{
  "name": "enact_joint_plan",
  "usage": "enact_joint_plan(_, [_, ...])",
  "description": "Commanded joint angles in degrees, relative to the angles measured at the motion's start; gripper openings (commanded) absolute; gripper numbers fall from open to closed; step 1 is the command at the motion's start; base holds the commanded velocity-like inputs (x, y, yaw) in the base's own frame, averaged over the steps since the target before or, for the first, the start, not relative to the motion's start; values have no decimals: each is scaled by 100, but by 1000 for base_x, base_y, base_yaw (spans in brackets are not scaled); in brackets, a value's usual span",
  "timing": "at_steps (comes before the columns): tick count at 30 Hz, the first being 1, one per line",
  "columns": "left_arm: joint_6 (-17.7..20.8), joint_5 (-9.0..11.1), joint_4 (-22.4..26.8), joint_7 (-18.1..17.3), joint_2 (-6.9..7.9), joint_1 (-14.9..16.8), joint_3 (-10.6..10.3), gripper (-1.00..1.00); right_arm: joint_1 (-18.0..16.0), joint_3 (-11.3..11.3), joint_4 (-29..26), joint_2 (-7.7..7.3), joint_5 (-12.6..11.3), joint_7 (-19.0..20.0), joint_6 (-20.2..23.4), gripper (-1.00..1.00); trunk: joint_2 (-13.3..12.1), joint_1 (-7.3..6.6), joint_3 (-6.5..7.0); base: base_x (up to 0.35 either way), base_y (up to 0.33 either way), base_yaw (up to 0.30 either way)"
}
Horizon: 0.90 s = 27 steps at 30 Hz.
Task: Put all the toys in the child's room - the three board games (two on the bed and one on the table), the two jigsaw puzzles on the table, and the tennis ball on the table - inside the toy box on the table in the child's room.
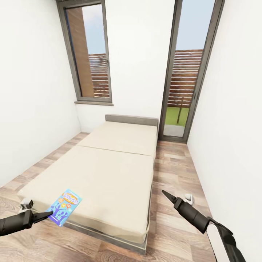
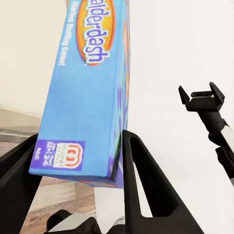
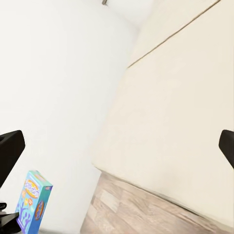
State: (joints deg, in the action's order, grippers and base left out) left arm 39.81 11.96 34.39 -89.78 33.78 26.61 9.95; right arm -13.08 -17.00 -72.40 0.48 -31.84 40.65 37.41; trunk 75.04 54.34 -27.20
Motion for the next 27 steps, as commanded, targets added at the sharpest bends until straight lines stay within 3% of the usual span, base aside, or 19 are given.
enact_joint_plan(1, [62, 0, -1, -22, 0, 2, -2, -100, -4, -14, -1, 5, -19, 9, 42, 100, -38, -23, 12, 0, 0, 19])
enact_joint_plan(10, [77, 0, 1, -22, -3, 2, -2, -100, -3, -6, -7, 7, -8, 5, 26, 100, -399, -220, 175, 0, 0, 10])
enact_joint_plan(18, [80, 0, -2, -22, -3, 2, -2, -100, -4, 108, -19, 9, 2, -16, 16, 100, -720, -396, 322, 0, 0, 225])
enact_joint_plan(27, [88, 8, -2, -22, -3, -6, 31, -100, -5, 178, -12, 14, 5, -55, 12, 100, -720, -396, 323, 17, 26, 286])
